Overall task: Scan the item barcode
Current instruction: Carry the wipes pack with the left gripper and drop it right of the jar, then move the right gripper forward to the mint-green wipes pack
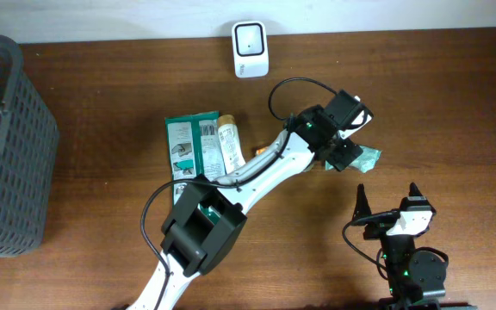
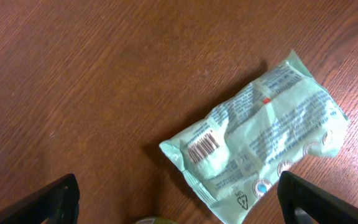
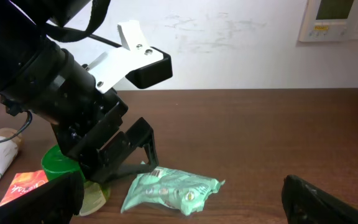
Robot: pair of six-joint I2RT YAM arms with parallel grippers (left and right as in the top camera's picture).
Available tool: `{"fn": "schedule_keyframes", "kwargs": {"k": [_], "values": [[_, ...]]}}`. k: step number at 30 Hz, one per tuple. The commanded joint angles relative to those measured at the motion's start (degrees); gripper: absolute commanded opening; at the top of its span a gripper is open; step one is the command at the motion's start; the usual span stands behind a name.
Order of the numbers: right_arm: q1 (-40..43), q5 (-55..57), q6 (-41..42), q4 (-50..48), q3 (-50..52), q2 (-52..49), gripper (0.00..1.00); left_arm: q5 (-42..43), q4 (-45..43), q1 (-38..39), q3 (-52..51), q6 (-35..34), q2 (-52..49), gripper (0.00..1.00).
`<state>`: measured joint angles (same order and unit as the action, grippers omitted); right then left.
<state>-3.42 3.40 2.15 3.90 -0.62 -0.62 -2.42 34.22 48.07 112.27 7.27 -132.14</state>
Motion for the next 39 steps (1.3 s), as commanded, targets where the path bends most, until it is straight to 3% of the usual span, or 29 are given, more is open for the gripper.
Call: {"fn": "schedule_keyframes", "kwargs": {"k": [1,9,14,18,23,29,33,35,39], "values": [[-0.3,0.1,-0.2,0.3,0.3,0.4,0.98,-0.4,0.7,-2.5,2.0,0.0,1.5,1.0],[-0.3,0.1,-0.2,0.4,0.3,0.4,0.98,0.1,13.6,-17.2,5.2,-0.3,19.2,0.99],[-0.3,0.1,-0.2,0.4,0.3,0.4,0.98,0.8,23.6,-27.4,5.2,-6.2,26.1,0.99],[-0.3,0.1,-0.2,0.4,0.3,0.4,0.98,8.4,29.8,-36.0,5.2,-6.2,26.4,0.99],[-0.3,0.1,-0.2,0.4,0.3,0.4,0.98,18.6,31.5,-46.9,5.2,-6.2,26.4,0.99],[-0.3,-0.7,0.1,0.1,0.3,0.4,0.98,18.5,31.9,-48.3,5.2,-6.2,26.4,0.99],[-0.3,-0.8,9.0,-0.5,0.3,0.3,0.98,18.5,32.6,-48.3,5.2,-6.2,26.4,0.99],[-0.3,-0.8,9.4,0.5,0.0,0.3,0.98,18.5,32.6,-48.3,5.2,-6.2,26.4,0.99],[-0.3,-2.3,9.3,6.8,-8.7,-0.1,0.98,18.5,32.6,-48.3,5.2,-6.2,26.4,0.99]]}}
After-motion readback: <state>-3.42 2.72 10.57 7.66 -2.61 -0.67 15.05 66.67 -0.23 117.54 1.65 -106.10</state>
